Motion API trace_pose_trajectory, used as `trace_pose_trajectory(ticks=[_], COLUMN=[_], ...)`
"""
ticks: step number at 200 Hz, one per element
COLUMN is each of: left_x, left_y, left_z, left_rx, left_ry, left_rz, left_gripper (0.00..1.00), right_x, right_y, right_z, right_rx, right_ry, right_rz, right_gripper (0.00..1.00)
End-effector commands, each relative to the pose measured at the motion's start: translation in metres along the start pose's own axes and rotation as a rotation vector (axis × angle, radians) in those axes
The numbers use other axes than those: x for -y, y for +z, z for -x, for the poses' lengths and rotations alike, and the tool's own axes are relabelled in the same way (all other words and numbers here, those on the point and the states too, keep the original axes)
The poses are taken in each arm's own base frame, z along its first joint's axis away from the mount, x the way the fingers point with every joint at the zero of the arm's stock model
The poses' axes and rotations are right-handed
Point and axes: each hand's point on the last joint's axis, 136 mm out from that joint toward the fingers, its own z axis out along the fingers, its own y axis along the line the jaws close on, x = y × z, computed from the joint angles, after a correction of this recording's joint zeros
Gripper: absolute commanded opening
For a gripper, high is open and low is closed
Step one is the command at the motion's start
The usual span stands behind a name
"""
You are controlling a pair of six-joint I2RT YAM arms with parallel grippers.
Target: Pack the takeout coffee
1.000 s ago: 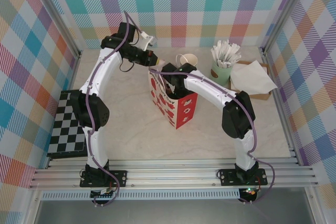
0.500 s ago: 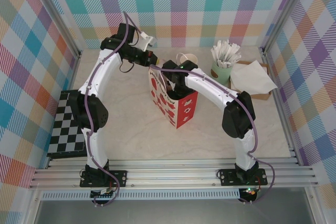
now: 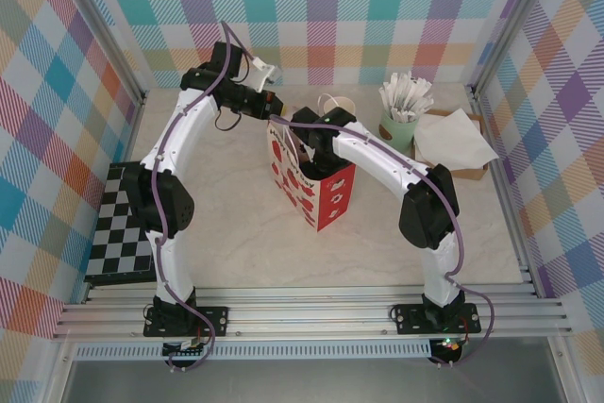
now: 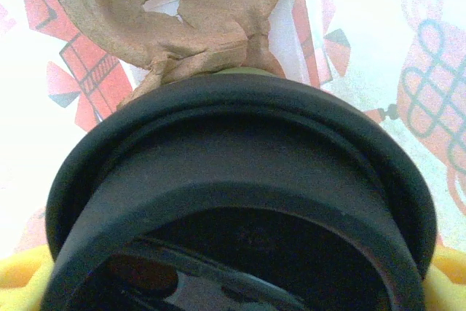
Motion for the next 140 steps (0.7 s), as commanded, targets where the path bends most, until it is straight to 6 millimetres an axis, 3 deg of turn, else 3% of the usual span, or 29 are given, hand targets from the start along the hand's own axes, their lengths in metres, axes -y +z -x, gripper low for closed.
trace_pose_trajectory(ticks=[1,140], left_x=[0.003,0.002], left_y=[-0.011,-0.012], left_z=[-0.005,-0.002], left_rx=[-0.005,0.001], left_ry=[-0.022,-0.021], left_rz=[-0.003,0.001], left_gripper=[0.0,0.0], right_x=[0.003,-0.008], right_y=[-0.019,-0.006], right_z=[0.005,0.004], right_rx=[0.044,0.035], right_ry=[0.011,0.006], right_rz=[0.005,0.065], right_gripper=[0.6,0.6])
